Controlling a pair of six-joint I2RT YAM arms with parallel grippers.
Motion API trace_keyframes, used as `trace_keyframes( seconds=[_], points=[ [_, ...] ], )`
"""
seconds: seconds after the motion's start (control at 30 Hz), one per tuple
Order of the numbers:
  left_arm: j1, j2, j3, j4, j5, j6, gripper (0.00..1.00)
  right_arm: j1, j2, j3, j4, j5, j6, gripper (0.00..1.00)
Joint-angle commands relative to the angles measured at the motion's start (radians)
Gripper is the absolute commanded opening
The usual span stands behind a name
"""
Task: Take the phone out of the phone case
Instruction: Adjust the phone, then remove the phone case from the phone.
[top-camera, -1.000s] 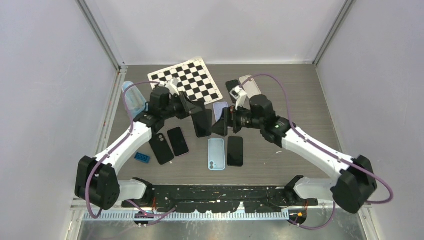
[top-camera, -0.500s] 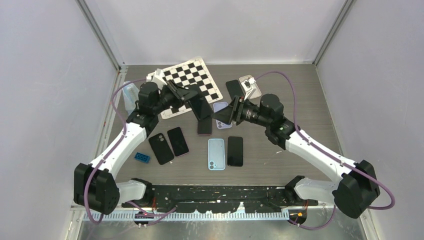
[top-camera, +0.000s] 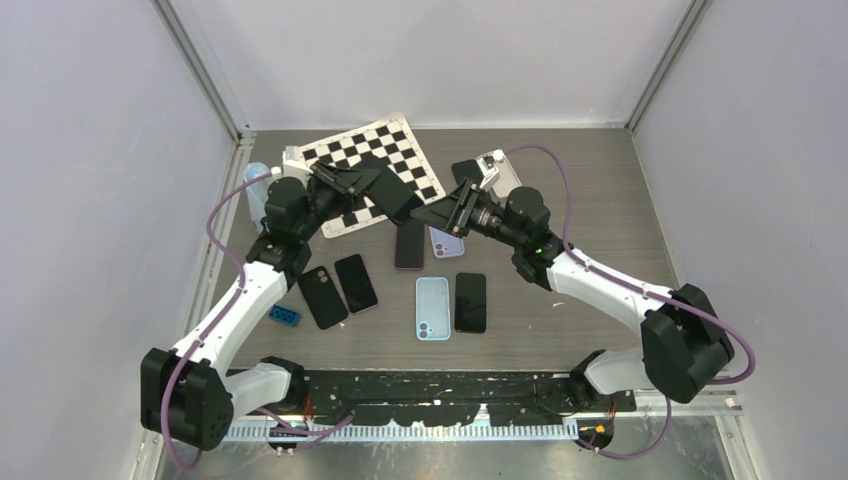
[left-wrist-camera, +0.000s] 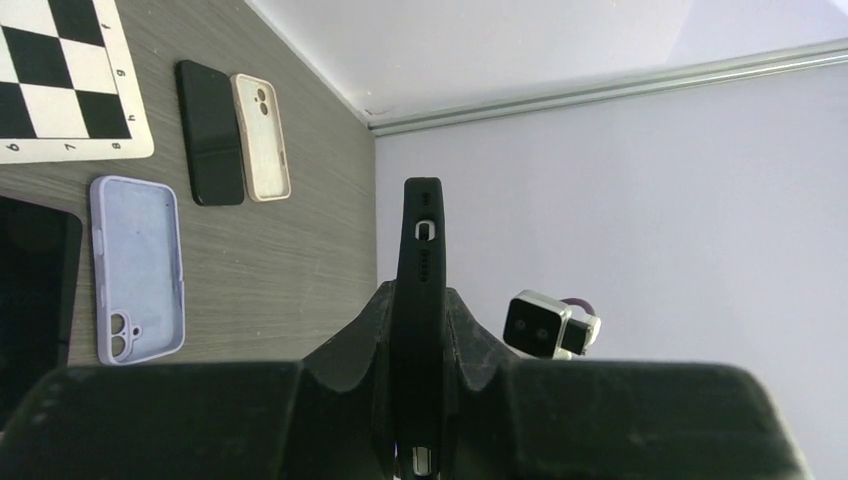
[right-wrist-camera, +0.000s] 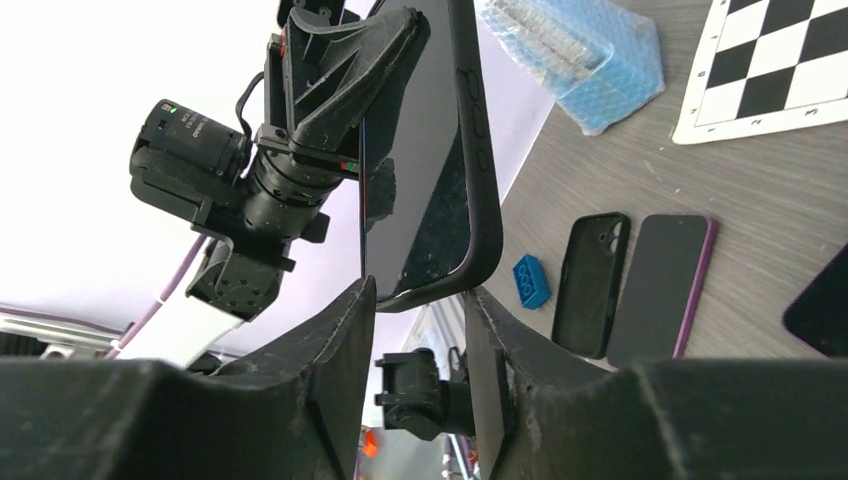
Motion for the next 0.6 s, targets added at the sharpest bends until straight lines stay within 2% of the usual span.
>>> trace_keyframes(
  seconds=[0.0, 0.57],
  points=[
    [0.002, -0.027, 0.016, 0.137, 0.003, -0.051, 0.0, 0.015, 0.001, 0.011, 0.132, -0.012, 0.064, 0.42],
    [-0.019, 0.031, 0.011, 0.229, 0.061, -0.141, 0.0, 0.04, 0.036, 0.02, 0.181, -0.069, 0.087, 0.39]
  ],
)
